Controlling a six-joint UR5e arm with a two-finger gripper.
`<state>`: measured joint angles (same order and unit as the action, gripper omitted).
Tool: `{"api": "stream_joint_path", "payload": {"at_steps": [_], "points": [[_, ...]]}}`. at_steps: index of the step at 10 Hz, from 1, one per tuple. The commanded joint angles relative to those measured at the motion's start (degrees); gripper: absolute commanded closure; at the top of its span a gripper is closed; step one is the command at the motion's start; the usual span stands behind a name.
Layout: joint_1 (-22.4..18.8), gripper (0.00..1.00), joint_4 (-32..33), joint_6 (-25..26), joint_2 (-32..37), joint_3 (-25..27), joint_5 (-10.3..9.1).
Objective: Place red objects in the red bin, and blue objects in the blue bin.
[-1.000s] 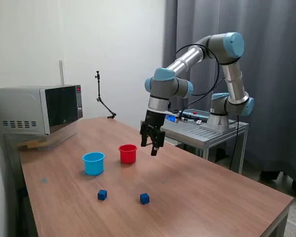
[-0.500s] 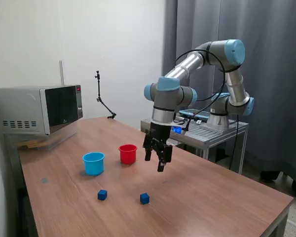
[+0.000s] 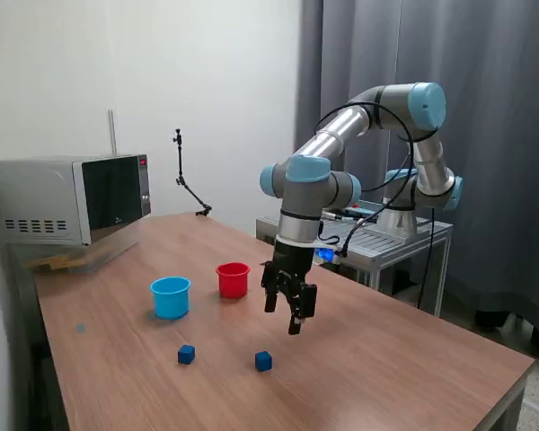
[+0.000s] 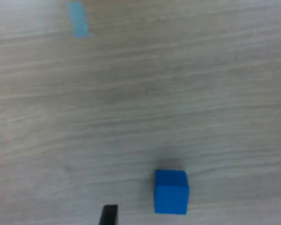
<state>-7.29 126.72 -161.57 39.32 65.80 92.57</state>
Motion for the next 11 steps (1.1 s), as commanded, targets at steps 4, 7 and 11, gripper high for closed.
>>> {"api": "stream_joint_path", "payload": {"at_steps": [4,7,11], "points": [[-1.3,0.0,-0.1,0.8,-4.7,-4.6,0.06],[-1.3,0.0,-0.2,6.5,-6.4,-5.4,0.5],[-1.1,0.0,-0.1,7.1,-7.3,-5.3,0.5]]}}
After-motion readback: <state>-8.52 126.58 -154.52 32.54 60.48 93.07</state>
